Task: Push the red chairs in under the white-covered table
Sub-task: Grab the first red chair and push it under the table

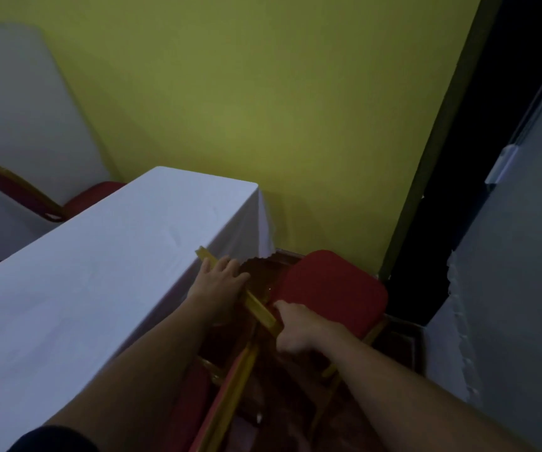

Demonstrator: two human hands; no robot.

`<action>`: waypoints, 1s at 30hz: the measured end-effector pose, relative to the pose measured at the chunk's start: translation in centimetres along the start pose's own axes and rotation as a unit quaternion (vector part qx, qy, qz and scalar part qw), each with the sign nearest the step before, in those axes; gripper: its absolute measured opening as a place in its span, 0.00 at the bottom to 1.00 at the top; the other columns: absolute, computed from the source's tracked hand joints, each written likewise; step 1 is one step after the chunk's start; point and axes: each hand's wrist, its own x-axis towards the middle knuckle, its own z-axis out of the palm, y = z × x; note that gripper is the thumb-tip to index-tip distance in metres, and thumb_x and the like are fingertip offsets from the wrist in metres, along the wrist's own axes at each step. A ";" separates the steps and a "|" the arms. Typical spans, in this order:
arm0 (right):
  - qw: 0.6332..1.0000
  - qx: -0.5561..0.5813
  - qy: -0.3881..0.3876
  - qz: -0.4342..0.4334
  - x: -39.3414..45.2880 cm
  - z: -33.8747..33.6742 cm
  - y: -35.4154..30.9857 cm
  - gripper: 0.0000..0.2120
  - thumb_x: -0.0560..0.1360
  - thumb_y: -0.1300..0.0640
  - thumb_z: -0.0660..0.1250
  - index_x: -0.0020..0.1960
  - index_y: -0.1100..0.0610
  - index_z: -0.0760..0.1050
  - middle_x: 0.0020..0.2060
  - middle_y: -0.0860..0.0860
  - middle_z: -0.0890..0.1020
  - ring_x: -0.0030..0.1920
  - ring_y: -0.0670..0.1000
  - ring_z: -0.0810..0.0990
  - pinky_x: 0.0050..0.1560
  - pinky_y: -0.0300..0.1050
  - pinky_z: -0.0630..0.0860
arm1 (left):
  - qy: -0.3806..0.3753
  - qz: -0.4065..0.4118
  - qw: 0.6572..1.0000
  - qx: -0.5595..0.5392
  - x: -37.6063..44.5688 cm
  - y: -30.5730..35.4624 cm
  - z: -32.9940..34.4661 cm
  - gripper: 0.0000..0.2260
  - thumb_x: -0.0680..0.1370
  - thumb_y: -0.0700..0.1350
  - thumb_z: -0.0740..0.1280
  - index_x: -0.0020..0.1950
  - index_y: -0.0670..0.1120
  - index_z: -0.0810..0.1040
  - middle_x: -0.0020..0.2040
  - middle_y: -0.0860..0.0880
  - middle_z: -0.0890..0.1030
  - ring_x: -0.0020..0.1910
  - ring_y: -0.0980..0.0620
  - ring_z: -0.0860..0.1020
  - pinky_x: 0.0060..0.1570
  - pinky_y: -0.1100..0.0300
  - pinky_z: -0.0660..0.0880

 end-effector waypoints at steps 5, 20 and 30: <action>0.997 -0.058 -0.030 -0.036 2.4 1.0 2.0 0.47 0.71 0.54 0.70 0.84 0.52 0.49 0.76 0.58 0.68 0.72 0.63 0.70 0.69 0.56 0.72 | 0.006 -0.029 0.999 0.038 3.6 1.0 1.0 0.18 0.77 0.56 0.67 0.66 0.52 0.78 0.65 0.51 0.79 0.66 0.48 0.75 0.70 0.46 0.62; 0.999 -0.031 0.004 -0.022 1.8 -6.0 5.3 0.29 0.69 0.58 0.68 0.69 0.41 0.74 0.60 0.52 0.80 0.59 0.60 0.79 0.58 0.51 0.77 | -0.014 0.010 1.000 0.020 8.4 3.1 -4.9 0.07 0.74 0.50 0.68 0.50 0.50 0.80 0.51 0.51 0.82 0.51 0.49 0.81 0.49 0.53 0.67; 0.998 -0.054 -0.007 -0.035 0.3 -2.8 5.7 0.32 0.71 0.58 0.67 0.73 0.40 0.71 0.63 0.52 0.80 0.61 0.58 0.78 0.61 0.54 0.77 | -0.076 0.096 0.991 -0.046 5.5 3.0 -3.6 0.06 0.75 0.45 0.65 0.42 0.44 0.79 0.36 0.50 0.76 0.34 0.50 0.77 0.29 0.57 0.71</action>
